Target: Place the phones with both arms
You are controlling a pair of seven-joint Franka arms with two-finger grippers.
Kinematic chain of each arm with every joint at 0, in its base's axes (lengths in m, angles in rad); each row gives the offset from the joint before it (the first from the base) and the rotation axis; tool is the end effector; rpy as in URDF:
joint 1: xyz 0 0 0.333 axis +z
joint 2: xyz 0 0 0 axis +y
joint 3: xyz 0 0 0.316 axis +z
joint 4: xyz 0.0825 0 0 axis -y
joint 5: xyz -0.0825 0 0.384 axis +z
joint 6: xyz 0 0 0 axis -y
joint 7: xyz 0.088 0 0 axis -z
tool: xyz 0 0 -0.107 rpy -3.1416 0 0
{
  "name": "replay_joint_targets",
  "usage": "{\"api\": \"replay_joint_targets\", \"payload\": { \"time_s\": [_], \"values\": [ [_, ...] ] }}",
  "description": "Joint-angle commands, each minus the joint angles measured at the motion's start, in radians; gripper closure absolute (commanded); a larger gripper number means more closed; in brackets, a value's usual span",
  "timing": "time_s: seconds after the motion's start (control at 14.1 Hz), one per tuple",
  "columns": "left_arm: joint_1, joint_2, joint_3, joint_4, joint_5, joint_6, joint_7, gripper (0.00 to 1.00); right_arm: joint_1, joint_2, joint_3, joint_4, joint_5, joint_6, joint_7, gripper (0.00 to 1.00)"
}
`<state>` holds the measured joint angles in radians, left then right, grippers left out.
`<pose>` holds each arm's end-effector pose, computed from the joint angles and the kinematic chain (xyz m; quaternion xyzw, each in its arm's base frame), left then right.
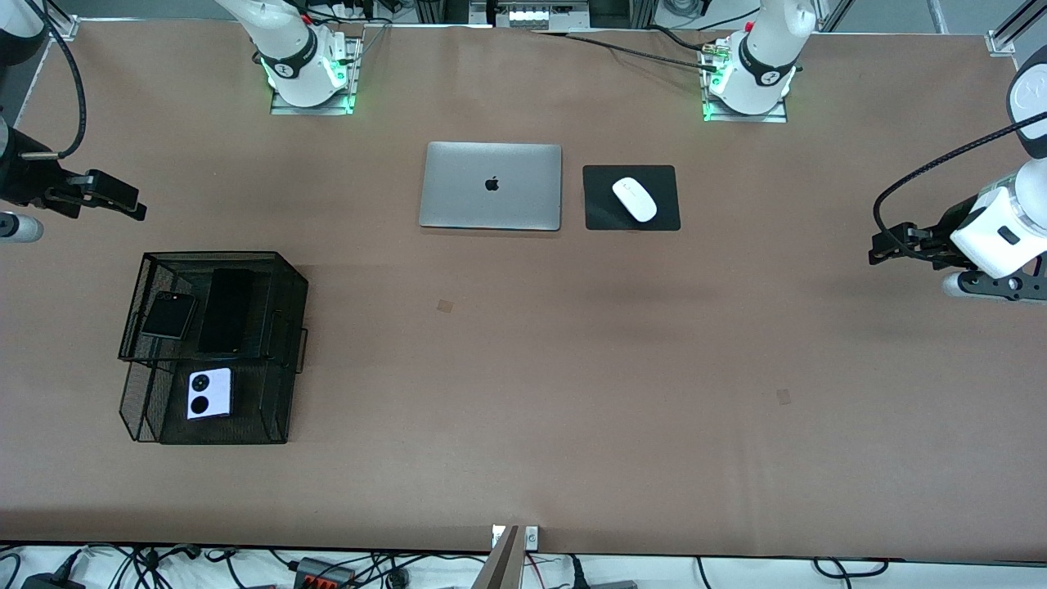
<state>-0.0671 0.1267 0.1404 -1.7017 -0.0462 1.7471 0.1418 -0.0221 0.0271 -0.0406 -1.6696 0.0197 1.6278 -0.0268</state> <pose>0.5919 0.0356 0.5049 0.9987 -0.0295 -0.0383 0.0179 0.5618 -0.0330 0.5675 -0.9992 0.0188 0.0340 0.0108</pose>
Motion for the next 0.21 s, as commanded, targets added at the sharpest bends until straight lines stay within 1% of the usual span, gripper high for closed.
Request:
{"api": "replay_joint_targets", "payload": {
  "time_s": [0.0, 0.14],
  "values": [
    [0.000, -0.004, 0.001, 0.013, -0.006, -0.015, 0.022, 0.00, -0.002, -0.016, 0.004, -0.021, -0.009, 0.010, -0.008, 0.00],
    [0.000, -0.004, 0.001, 0.013, -0.006, -0.015, 0.022, 0.00, -0.002, -0.019, 0.002, -0.021, -0.009, 0.009, -0.010, 0.00]
  ]
}}
